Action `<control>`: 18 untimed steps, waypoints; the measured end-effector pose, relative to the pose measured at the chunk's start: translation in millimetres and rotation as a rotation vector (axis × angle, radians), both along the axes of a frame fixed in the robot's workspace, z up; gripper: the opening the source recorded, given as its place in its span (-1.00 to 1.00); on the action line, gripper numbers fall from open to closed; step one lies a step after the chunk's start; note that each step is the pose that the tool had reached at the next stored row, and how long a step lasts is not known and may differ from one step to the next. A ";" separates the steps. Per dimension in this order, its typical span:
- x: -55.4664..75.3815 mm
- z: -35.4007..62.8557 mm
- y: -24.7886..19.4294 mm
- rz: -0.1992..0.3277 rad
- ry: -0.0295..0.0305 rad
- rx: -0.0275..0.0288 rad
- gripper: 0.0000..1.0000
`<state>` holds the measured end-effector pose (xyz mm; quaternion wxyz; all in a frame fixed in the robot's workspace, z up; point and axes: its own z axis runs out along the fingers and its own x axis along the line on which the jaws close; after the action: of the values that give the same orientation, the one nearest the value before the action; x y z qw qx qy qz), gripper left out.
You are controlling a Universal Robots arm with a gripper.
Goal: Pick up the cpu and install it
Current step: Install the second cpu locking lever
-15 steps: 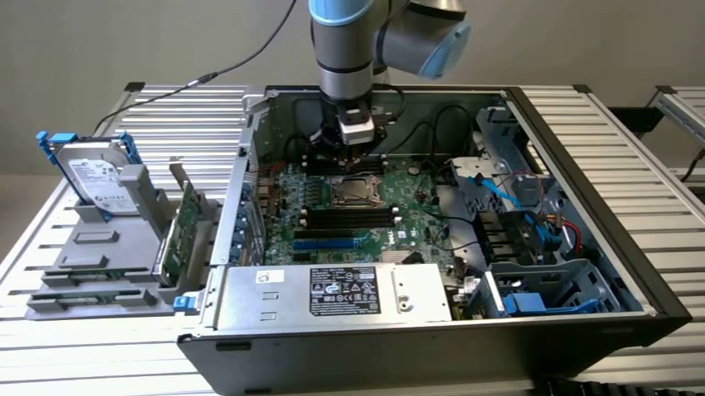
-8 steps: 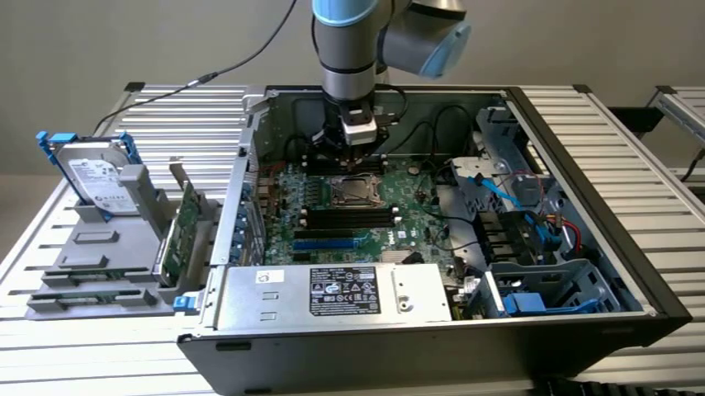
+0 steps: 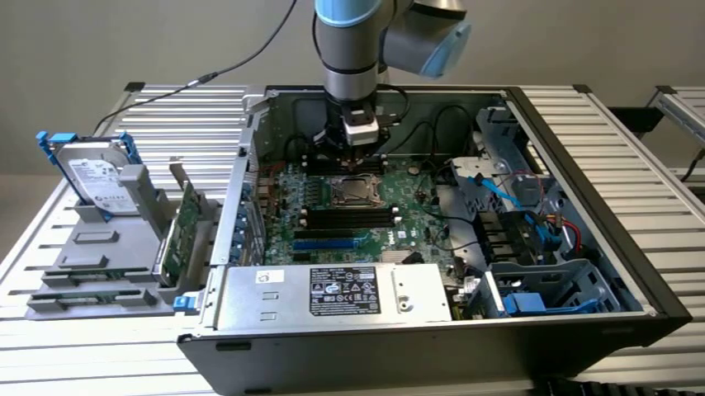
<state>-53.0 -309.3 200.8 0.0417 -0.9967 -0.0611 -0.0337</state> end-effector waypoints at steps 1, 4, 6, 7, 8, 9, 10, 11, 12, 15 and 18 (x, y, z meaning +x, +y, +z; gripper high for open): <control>0.5 -0.1 0.0 -0.001 0.0005 0.0000 -0.79; 2.5 -0.5 0.0 -0.002 0.0023 0.0001 -0.79; 3.9 -0.7 0.0 -0.003 0.0038 0.0002 -0.79; 4.6 -0.8 0.0 -0.003 0.0046 0.0001 -0.79; 5.3 -0.9 0.0 -0.004 0.0055 0.0001 -0.79; 6.0 -1.0 0.0 -0.004 0.0063 0.0001 -0.79; 6.8 -1.1 0.0 -0.004 0.0071 0.0001 -0.79; 7.5 -1.2 0.0 -0.005 0.0079 0.0000 -0.79; 8.4 -1.3 0.0 -0.005 0.0084 0.0001 -0.79; 10.5 -1.6 0.0 -0.006 0.0116 0.0003 -0.79; 12.9 -1.8 0.0 -0.007 0.0144 0.0003 -0.79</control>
<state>-40.2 -309.3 199.0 0.0422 -0.9971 -0.0575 -0.0267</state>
